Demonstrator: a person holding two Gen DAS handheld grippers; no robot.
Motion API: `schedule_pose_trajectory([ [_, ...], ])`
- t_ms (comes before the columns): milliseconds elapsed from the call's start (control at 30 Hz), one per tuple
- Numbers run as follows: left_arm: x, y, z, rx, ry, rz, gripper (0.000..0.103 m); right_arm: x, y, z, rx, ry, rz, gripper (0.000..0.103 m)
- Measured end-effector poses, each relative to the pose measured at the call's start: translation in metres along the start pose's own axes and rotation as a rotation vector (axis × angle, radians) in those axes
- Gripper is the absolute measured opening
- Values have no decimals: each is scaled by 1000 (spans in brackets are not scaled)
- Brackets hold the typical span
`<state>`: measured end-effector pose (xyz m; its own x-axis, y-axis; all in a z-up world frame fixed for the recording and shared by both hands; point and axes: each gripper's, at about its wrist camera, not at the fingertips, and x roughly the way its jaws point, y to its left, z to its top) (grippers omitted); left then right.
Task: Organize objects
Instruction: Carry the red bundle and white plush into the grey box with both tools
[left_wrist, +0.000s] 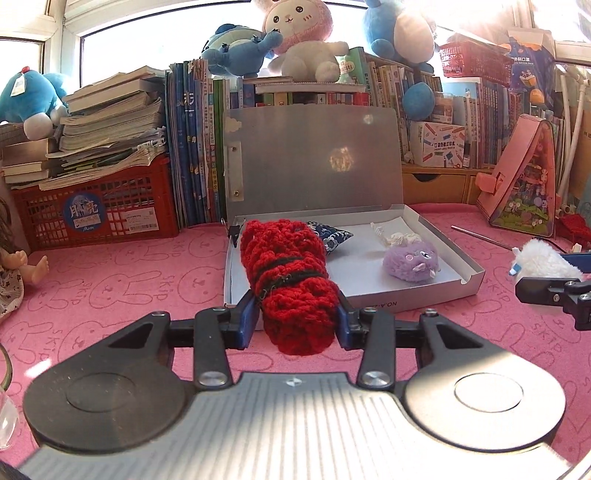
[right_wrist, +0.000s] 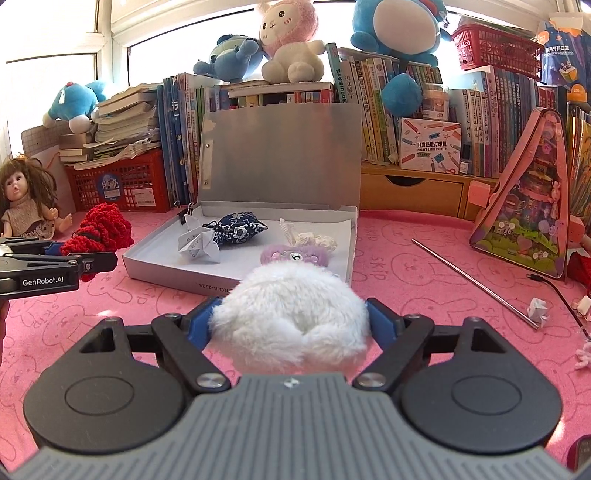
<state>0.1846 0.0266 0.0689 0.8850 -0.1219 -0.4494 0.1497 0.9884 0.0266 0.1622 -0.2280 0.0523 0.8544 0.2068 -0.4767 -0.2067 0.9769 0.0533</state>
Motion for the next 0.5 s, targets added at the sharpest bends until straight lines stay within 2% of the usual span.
schedule_pose_trajectory([
  [133,21,10,19,-44,10,-3,48,17,-10,22,41,7,8,83],
  [267,41,14,37,-32,5,7,48,38,-22,48,97,9,20,83],
  [500,100,27,71,-56,29,-12,48,87,-34,87,131,23,9,83],
])
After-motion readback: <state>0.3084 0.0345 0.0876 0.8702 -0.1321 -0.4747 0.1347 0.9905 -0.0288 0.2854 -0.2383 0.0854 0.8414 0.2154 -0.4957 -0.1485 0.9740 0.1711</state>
